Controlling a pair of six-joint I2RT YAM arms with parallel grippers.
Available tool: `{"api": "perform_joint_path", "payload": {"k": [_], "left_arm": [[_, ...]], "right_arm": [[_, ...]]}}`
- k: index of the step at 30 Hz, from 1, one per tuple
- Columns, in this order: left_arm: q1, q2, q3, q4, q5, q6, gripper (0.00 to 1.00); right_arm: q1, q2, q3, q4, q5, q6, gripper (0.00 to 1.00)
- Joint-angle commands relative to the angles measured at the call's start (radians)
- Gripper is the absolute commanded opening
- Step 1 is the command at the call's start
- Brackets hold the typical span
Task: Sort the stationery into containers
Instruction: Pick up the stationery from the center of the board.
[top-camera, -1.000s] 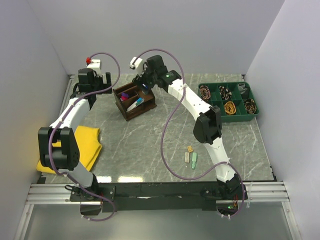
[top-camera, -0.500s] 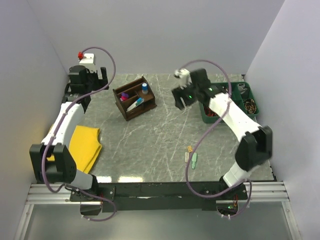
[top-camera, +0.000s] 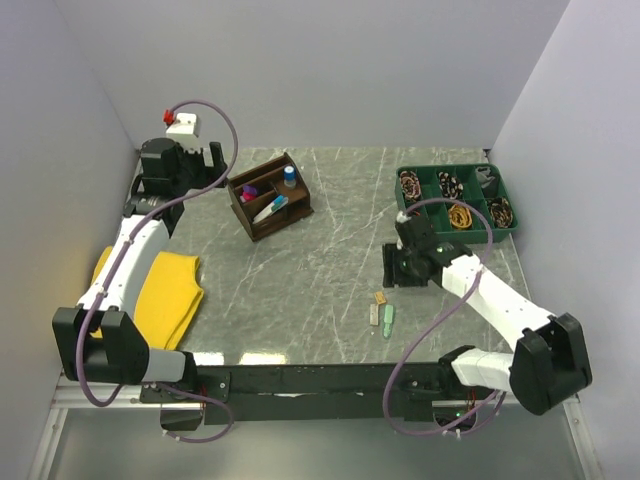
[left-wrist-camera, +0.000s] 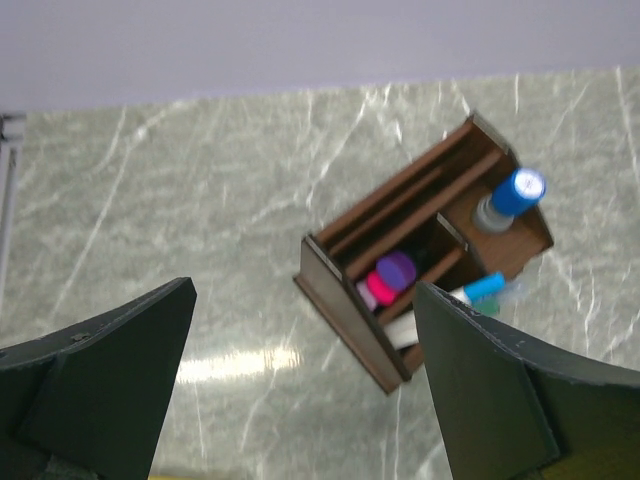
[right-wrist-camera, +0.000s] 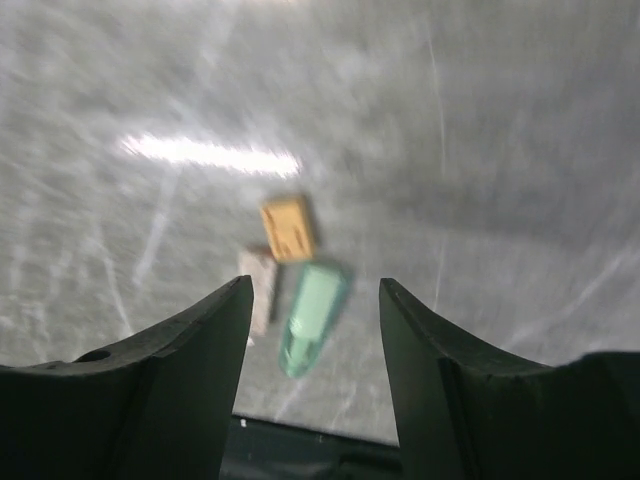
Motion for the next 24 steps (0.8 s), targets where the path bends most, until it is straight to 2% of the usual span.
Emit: {"api": "perform_joint_path", "payload": {"k": [1,9,24], "left_arm": [[-0.001,-0.075,-0.049,-0.021,-0.002,-0.005,0.97],[-0.001,-0.196,-0.127,-0.039,-0.009,0.003,0.99],[0.007,-0.243,-0.162,-0.046,-0.012,-0.069,0.99]], "right_arm": [[0.033,-0.047,-0.113,-0.080,0.036,0.195,0.57],[0.122,0.002,-0.142,-0.075,-0.011,0.322,0.55],[0.179,-0.060,-0.285,0.012,-0.024,0.347,0.54]]}}
